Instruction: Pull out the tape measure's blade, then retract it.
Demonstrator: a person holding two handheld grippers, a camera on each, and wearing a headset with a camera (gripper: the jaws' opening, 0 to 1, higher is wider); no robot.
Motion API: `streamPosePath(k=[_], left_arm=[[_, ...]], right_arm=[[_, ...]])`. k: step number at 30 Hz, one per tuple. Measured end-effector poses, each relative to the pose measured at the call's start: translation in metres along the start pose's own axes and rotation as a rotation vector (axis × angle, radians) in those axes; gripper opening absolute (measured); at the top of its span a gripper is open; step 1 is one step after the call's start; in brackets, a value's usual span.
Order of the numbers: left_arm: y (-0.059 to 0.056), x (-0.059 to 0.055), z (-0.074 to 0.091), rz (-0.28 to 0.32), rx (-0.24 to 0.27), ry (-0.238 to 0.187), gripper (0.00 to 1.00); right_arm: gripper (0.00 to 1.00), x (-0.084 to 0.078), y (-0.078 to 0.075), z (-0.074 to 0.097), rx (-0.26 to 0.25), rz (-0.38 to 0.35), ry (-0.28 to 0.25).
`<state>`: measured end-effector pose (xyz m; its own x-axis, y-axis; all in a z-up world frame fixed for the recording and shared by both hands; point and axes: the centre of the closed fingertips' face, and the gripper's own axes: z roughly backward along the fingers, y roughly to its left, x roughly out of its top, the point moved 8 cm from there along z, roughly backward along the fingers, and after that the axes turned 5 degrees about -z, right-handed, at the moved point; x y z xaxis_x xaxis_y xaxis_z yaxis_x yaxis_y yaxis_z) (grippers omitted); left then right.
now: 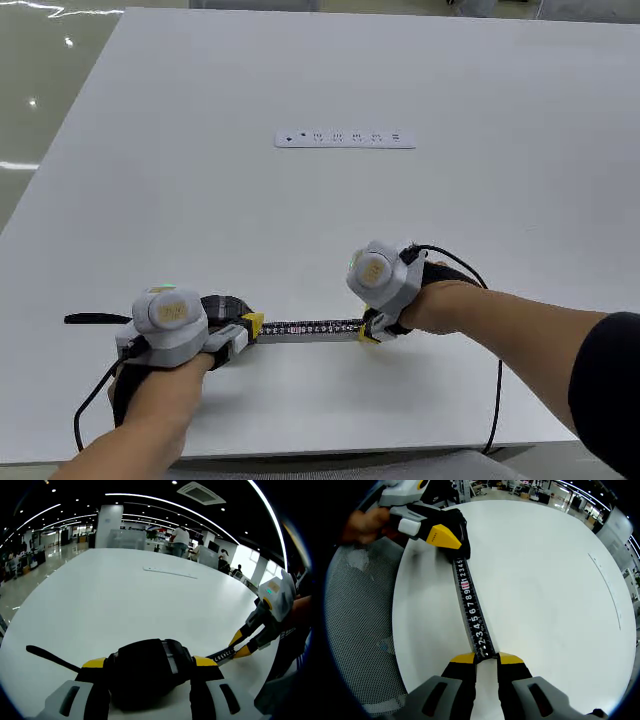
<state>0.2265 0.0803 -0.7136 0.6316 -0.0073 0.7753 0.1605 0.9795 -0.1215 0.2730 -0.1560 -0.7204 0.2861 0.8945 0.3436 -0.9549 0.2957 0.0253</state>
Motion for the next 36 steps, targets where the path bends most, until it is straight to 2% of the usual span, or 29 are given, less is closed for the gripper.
streamPosePath(k=[18, 36], left_arm=[[0.0, 0.0, 0.0, 0.0, -0.002, 0.001, 0.61], [0.0, 0.0, 0.0, 0.001, -0.003, 0.001, 0.61]], right_arm=[[0.11, 0.006, 0.001, -0.003, 0.007, 0.022, -0.005], [0.11, 0.012, 0.003, -0.006, 0.008, 0.01, -0.011]])
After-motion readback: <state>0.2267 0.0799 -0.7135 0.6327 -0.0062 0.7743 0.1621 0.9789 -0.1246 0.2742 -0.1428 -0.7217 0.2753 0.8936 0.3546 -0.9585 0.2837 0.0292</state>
